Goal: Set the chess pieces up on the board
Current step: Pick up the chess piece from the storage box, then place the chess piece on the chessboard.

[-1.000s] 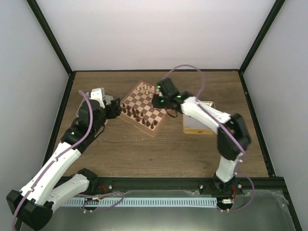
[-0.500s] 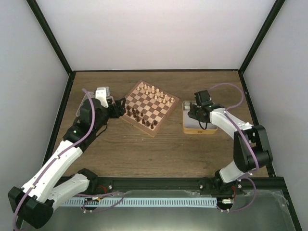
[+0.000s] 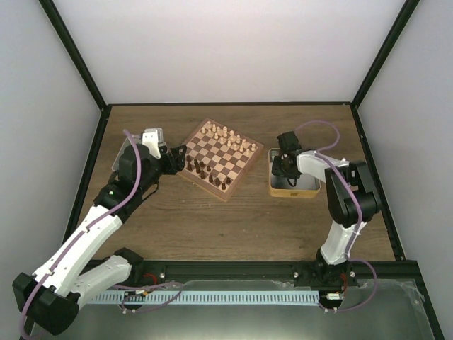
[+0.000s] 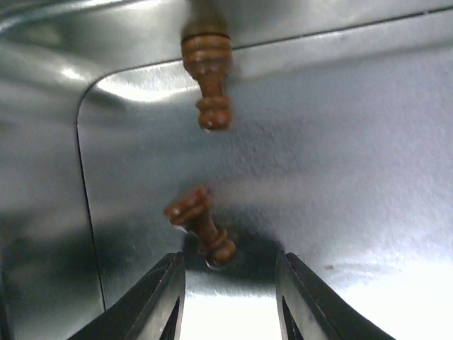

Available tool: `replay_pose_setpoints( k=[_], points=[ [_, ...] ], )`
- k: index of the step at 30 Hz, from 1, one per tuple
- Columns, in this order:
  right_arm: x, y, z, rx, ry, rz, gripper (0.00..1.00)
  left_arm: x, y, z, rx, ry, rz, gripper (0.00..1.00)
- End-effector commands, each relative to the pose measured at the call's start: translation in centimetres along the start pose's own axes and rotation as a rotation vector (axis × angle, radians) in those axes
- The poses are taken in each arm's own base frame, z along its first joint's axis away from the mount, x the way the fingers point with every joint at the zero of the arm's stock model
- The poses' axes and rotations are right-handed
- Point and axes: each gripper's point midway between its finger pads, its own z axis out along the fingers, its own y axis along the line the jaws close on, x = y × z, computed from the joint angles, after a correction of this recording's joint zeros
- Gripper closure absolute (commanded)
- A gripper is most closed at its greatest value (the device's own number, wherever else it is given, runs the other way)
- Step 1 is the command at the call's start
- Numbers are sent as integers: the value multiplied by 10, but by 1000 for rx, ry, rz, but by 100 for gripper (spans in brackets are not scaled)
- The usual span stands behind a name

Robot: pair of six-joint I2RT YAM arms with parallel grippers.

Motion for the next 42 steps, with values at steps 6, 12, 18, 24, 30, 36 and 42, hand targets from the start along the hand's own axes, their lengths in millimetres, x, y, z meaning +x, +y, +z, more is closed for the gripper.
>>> replay_pose_setpoints(
  k=[6,12,18,24,30,36,42],
  points=[
    [-14,8,15,-11,-6,-63,72,-9,-4,-3,14,-25,20,25],
    [-15,4,11,9,-14,-55,89,-6,-3,-3,12,-20,23,25],
    [-23,8,-5,-16,-66,-60,94,-3,-8,-2,46,-9,20,25],
    [-41,46,-62,-242,-191,-110,94,5,-29,-1,175,22,16,24],
    [-30,124,-146,-668,-262,-344,95,6,-75,-5,437,66,-25,20],
    [27,202,-237,-1103,-307,-686,95,7,-99,-10,601,86,-105,3],
    [68,243,-297,-1313,-359,-920,95,16,-109,-17,694,122,-153,0]
  ],
)
